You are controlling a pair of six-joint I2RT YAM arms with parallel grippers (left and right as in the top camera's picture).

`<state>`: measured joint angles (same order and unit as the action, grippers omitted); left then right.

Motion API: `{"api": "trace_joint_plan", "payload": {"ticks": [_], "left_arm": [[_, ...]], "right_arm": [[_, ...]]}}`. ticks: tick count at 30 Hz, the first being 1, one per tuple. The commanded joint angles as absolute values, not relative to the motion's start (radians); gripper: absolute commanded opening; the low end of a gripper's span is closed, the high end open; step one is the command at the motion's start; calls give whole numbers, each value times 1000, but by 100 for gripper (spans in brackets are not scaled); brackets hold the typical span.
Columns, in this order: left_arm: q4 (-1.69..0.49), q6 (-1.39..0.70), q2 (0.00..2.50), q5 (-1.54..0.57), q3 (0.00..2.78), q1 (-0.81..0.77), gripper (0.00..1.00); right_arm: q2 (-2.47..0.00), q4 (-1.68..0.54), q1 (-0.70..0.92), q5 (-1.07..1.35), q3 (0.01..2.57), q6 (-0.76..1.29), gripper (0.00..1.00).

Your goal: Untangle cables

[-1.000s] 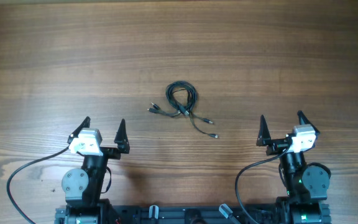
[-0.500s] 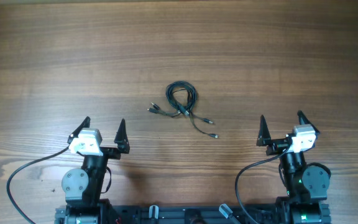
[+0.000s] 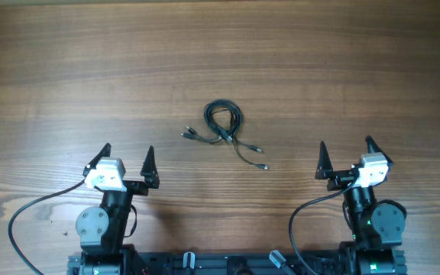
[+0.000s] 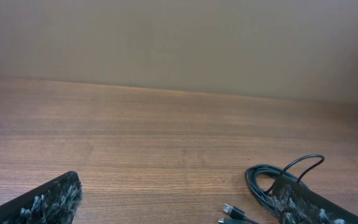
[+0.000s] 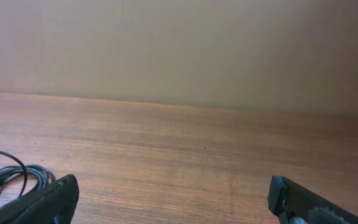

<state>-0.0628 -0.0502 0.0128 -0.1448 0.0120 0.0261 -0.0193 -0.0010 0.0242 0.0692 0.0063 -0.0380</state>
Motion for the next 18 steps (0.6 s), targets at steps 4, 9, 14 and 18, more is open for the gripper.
{"api": "trace_joint_plan", "payload": {"ticks": [4,9,14,18], "left_arm": [[-63,-60,5,-160,6,23,100],[-61,-60,5,-160,6,23,100],[-60,-60,5,-160,6,24,100],[-61,-67,7,-170,6,23,100]], "right_arm": [[-5,1,19,52,5,-23,100],[-5,1,19,52,5,-23,100],[-5,1,19,53,5,-24,100],[-5,1,19,60,5,-1,100]]}}
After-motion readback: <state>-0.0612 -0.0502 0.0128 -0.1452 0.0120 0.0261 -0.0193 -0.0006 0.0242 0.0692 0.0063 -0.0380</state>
